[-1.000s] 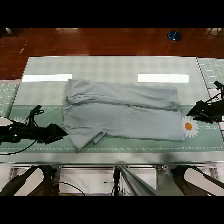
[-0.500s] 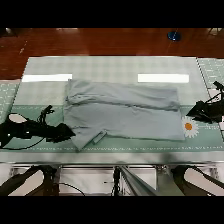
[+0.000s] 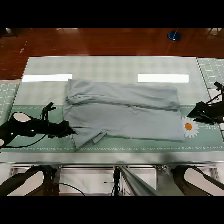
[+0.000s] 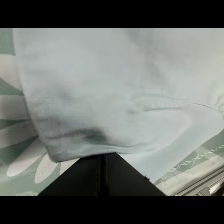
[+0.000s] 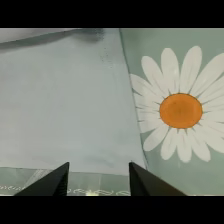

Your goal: Fold the shirts.

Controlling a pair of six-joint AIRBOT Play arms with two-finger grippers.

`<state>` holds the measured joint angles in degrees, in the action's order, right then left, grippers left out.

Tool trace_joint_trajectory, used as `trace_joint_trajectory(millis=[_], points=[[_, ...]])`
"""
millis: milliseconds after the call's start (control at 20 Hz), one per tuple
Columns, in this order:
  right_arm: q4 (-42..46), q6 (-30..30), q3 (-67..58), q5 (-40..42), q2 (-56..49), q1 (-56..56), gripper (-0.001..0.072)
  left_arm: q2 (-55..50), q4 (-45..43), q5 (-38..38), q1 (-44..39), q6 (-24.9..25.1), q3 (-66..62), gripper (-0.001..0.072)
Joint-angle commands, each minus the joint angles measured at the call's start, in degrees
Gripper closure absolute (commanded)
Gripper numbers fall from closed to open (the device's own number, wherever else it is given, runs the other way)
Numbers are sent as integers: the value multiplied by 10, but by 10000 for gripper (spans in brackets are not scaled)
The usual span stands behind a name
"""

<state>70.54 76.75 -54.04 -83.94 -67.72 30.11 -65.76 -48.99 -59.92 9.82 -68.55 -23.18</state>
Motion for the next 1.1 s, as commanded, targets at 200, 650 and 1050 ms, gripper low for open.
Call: trace_joint_trajectory(millis=[200, 650, 1050], points=[[-41, -10, 47, -37, 30, 113, 111, 5, -7, -6, -1, 15, 0, 667], [-37, -70, 224, 52, 29, 195, 115, 5, -7, -9, -1, 21, 0, 667], [-97, -72, 228, 95, -32, 189, 132, 5, -7, -10, -1, 21, 0, 667]])
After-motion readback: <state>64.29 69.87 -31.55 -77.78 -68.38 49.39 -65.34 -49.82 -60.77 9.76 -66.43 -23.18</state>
